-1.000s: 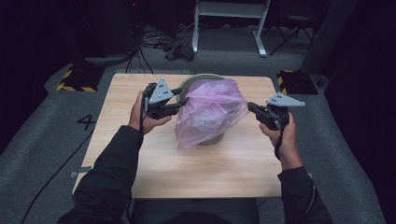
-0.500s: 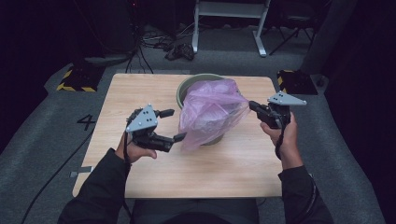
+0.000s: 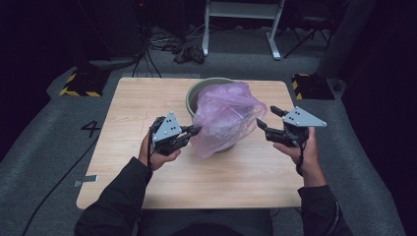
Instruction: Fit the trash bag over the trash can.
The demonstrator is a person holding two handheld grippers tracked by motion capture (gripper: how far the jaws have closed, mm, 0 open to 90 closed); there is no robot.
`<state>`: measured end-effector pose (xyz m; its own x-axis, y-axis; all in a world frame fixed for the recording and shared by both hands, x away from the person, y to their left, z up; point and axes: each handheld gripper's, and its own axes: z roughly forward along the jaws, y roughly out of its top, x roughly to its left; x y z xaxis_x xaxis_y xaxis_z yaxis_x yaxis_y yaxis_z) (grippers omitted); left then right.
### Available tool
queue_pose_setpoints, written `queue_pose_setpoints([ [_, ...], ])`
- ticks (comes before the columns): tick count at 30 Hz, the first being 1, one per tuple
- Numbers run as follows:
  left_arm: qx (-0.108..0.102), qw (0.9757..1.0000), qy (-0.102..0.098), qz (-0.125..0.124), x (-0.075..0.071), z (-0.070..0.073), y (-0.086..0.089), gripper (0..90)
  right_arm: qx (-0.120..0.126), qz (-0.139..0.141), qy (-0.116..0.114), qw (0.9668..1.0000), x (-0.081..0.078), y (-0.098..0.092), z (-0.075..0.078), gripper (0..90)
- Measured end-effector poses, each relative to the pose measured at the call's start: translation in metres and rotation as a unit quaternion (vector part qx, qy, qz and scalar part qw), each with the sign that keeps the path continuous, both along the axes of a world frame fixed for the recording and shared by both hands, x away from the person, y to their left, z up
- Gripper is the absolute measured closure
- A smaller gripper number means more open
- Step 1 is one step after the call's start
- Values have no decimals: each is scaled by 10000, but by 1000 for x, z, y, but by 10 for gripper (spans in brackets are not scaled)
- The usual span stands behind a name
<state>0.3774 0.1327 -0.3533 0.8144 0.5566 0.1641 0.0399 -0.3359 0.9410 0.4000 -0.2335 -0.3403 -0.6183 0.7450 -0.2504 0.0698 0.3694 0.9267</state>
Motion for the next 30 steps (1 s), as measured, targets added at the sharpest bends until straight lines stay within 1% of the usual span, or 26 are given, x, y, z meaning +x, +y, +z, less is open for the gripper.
queue_pose_setpoints([
  [1,1,10000,24,-37,0,1,-1,897,22,42,-1,10000,-5,-2,0,333],
  [3,41,10000,-21,-28,0,3,-2,898,101,113,13,9999,-13,-7,-1,327],
  [5,13,10000,-2,-68,0,4,-3,899,37,126,-44,9999,-23,-11,-4,319],
  [6,31,10000,-18,-64,0,4,-4,900,12,146,-61,9999,-28,-11,-6,319],
  [9,28,10000,-7,-90,1,5,-4,900,-236,484,-146,9984,-41,-3,-15,309],
  [11,-16,9999,39,-121,3,6,-4,900,-416,785,-307,9956,-46,9,-21,301],
  [14,-68,9998,70,-172,5,7,-4,900,-486,1018,-445,9926,-46,26,-24,279],
  [16,-93,9997,64,-207,6,9,-4,900,-516,1096,-478,9915,-42,34,-25,253],
  [17,-103,9997,71,-220,6,10,-4,900,-567,1053,-553,9913,-39,38,-25,243],
  [20,-163,9993,89,-309,7,13,-4,900,-652,926,-622,9916,-33,45,-27,232],
  [21,-205,9992,93,-341,7,14,-5,900,-727,886,-660,9912,-31,47,-28,228],
  [22,-195,9991,84,-376,7,15,-5,900,-783,842,-681,9910,-31,48,-29,230],
  [25,-200,9984,94,-513,6,17,-9,900,-815,675,-790,9912,-29,53,-29,264],
  [26,-192,9985,83,-514,5,18,-10,900,-896,617,-837,9905,-29,54,-29,286],
  [27,-169,9984,77,-537,5,18,-12,900,-915,618,-863,9901,-29,55,-29,332],
  [28,-165,9983,75,-562,5,19,-12,900,-917,661,-866,9898,-29,56,-29,435],
  [30,-164,9980,86,-603,5,20,-14,900,-951,660,-873,9894,-29,56,-28,524],
])
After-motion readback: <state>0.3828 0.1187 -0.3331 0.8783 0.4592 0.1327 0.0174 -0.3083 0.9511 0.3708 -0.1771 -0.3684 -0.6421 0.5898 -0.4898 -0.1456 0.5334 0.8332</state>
